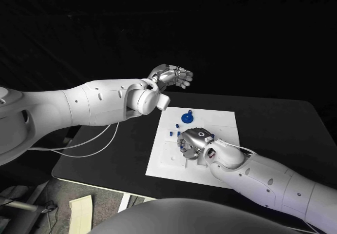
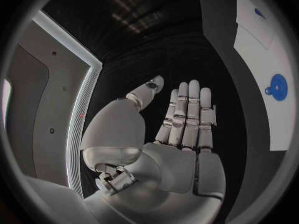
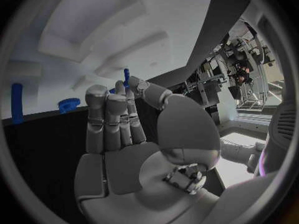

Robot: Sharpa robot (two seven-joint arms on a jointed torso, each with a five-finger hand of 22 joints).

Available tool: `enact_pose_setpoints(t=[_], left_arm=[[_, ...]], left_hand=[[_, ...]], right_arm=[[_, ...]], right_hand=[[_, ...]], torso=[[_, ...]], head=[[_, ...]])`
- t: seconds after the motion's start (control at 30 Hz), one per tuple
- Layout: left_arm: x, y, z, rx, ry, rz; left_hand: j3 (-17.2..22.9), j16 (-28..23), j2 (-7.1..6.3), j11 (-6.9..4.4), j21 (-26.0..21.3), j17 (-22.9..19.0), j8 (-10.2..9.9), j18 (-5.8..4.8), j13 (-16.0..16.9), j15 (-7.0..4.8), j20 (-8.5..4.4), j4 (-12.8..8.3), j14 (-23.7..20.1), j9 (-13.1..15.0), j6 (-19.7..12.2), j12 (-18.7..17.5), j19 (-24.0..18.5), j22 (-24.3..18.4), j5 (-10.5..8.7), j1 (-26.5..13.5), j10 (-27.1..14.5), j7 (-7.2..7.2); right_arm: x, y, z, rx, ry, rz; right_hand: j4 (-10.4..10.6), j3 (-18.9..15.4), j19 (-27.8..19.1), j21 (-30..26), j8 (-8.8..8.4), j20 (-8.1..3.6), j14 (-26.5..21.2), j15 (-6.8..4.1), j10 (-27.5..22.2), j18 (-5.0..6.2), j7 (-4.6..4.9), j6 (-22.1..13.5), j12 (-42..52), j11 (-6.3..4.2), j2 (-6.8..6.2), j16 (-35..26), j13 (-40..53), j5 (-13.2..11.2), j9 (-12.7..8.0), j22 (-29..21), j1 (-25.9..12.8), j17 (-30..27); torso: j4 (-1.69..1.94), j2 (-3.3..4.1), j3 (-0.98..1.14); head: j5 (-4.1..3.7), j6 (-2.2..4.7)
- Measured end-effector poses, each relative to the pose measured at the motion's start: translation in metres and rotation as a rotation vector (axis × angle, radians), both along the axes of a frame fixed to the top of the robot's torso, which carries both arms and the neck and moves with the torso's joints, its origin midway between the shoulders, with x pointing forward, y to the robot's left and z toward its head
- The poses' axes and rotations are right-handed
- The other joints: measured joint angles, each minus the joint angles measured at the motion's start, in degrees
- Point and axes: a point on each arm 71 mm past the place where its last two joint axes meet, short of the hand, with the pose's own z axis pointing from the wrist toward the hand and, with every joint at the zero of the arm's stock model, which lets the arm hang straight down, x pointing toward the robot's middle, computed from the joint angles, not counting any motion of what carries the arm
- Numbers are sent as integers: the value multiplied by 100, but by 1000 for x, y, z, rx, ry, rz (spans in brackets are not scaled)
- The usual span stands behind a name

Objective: Assemble the parts on the task board

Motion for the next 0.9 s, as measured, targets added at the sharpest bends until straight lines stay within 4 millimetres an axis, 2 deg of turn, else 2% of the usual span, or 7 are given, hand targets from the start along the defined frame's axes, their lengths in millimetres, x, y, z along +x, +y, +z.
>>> enact_pose_setpoints(t=[0.43, 0.9], left_arm=[[0, 0, 0, 0, 0, 0], [0, 0, 0, 0, 0, -1]], left_hand=[[0, -20, 0, 0, 0, 5, 0, -7, -5, 0, 0, 0, 0, 0, -15, 0, 0, 5, 0, 0, 0, -15], [0, -20, 0, 0, -21, 16, 0, -11, -5, 0, 0, 0, 0, -5, -15, 0, 0, 4, 0, 0, 0, -15]], right_arm=[[1, -1, -3, -14, 6, -1], [1, 1, -4, -30, 10, 3]], right_hand=[[0, 0, 1, 0, -1, 0, -1, -4, 0, 0, 0, 0, -1, 0, 0, 0, 0, 0, 7, 5, 0, -5], [0, 0, 1, 0, -2, 1, 8, -15, 0, 0, 0, 0, -1, 0, 0, 0, 12, 0, 7, 5, 0, -9]], torso=[[0, 0, 4], [2, -1, -1]], head=[[6, -12], [18, -12]])
